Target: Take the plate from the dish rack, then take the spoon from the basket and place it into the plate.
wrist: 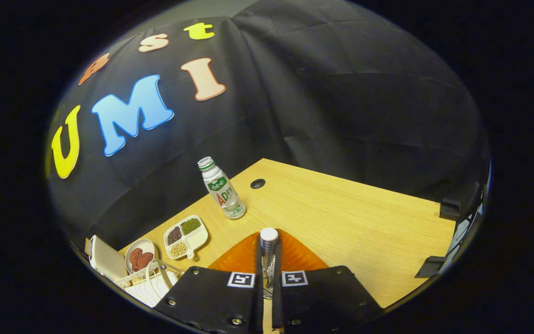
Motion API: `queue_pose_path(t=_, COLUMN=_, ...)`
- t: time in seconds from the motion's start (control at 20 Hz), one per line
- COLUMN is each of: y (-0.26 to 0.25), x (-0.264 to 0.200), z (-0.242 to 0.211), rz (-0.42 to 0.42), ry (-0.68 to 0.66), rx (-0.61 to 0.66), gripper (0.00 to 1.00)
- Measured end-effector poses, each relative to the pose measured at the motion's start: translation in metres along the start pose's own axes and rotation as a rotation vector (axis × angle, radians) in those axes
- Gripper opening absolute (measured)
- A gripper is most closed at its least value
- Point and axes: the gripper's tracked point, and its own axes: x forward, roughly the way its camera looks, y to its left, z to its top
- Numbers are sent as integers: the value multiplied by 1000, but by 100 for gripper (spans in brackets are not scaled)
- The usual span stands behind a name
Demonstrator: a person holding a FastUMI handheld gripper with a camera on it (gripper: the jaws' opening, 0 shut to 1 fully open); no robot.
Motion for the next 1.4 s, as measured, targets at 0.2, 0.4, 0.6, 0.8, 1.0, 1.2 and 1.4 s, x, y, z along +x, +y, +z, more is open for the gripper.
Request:
queue_pose_path(t=0.2, y=15, x=-27, z=25, rz=3, ry=-60, rx=-139, gripper=7)
queue_pose_path(t=0.4, y=26, x=-68, z=49, rz=17, ry=-127, rx=-230, gripper=7)
queue_pose_path(t=0.6, y=43, x=-116, z=63, rz=61, ry=-184, rx=-293, gripper=7)
queue_pose_path(t=0.8, y=68, x=-165, z=50, rz=146, ry=-197, rx=-364, gripper=7)
queue_pose_path(t=1.0, y=97, x=-208, z=14, rz=259, ry=-169, rx=-425, gripper=7)
queue_pose_path(t=1.2, y=125, x=-248, z=-29, rz=366, ry=-134, rx=-481, gripper=7)
queue_pose_path(t=1.4, y=150, x=-278, z=-80, rz=466, ry=-93, rx=-553, gripper=7)
